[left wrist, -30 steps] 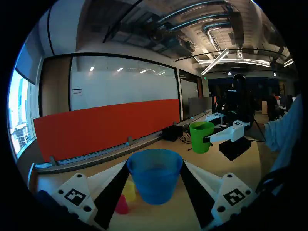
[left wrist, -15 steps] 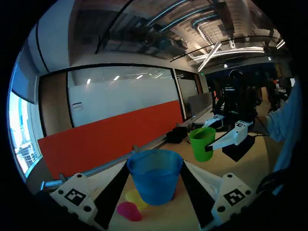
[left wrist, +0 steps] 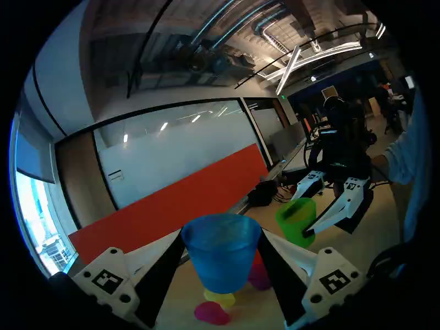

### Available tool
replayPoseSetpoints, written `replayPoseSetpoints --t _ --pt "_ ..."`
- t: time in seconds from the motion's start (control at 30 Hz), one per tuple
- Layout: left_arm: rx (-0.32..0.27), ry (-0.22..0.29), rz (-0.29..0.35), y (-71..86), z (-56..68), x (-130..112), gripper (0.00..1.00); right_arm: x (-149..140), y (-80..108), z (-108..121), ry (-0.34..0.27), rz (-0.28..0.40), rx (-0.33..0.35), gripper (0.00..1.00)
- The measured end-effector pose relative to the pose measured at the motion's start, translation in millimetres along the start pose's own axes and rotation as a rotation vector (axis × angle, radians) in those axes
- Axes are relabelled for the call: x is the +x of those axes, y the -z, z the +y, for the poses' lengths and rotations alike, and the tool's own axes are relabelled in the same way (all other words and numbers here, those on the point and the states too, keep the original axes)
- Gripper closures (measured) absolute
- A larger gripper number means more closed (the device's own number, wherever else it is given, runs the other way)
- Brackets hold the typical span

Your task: Pour water

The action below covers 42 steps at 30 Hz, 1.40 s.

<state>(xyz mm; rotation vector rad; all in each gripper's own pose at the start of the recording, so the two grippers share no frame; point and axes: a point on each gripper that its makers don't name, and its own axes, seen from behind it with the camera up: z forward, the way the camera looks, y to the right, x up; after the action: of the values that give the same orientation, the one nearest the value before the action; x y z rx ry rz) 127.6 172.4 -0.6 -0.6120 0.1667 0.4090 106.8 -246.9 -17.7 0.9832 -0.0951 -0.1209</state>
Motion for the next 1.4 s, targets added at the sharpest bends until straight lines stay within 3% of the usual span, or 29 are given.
replayPoseSetpoints --t 0.77,1.4 --pt "0.039 -0.293 0.032 -11.2 -3.2 43.1 0.12 -4.1 -22.8 -27.9 -0.009 0.015 0.073 0.11" --pt "0.084 -0.512 0.036 -18.2 -11.0 61.4 0.12 -3.5 -36.0 -53.6 -0.008 0.017 0.13 0.11"
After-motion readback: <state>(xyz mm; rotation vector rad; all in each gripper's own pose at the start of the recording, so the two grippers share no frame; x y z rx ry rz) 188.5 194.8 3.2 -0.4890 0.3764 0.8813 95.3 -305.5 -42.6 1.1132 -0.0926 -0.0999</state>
